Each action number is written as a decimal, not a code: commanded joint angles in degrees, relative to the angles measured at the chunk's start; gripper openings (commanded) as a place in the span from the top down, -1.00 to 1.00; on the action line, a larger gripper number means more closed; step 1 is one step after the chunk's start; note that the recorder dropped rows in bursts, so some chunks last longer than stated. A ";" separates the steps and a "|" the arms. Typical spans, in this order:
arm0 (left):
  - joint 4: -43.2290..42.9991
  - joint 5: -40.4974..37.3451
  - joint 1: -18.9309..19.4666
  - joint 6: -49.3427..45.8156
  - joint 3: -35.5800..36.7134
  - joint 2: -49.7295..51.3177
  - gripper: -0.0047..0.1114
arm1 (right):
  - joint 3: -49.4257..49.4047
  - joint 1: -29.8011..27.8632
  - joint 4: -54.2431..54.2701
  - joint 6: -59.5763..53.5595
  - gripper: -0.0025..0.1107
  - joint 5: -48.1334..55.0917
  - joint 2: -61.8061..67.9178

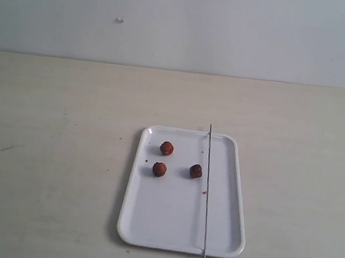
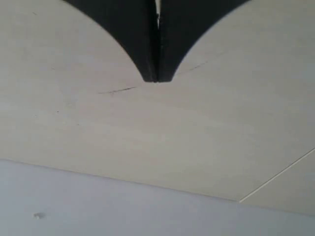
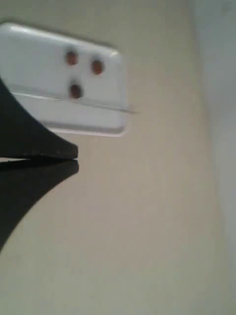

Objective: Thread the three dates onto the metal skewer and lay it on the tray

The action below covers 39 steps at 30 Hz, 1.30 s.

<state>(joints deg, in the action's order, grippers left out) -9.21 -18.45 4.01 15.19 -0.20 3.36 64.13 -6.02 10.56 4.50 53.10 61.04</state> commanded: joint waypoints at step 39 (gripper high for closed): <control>-0.47 0.14 0.06 -0.01 0.20 -0.27 0.92 | 2.62 33.32 -9.60 24.20 0.23 -12.79 50.20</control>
<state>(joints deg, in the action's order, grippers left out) -9.21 -18.45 4.01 15.19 -0.20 3.36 66.23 27.11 1.45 28.37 41.47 110.84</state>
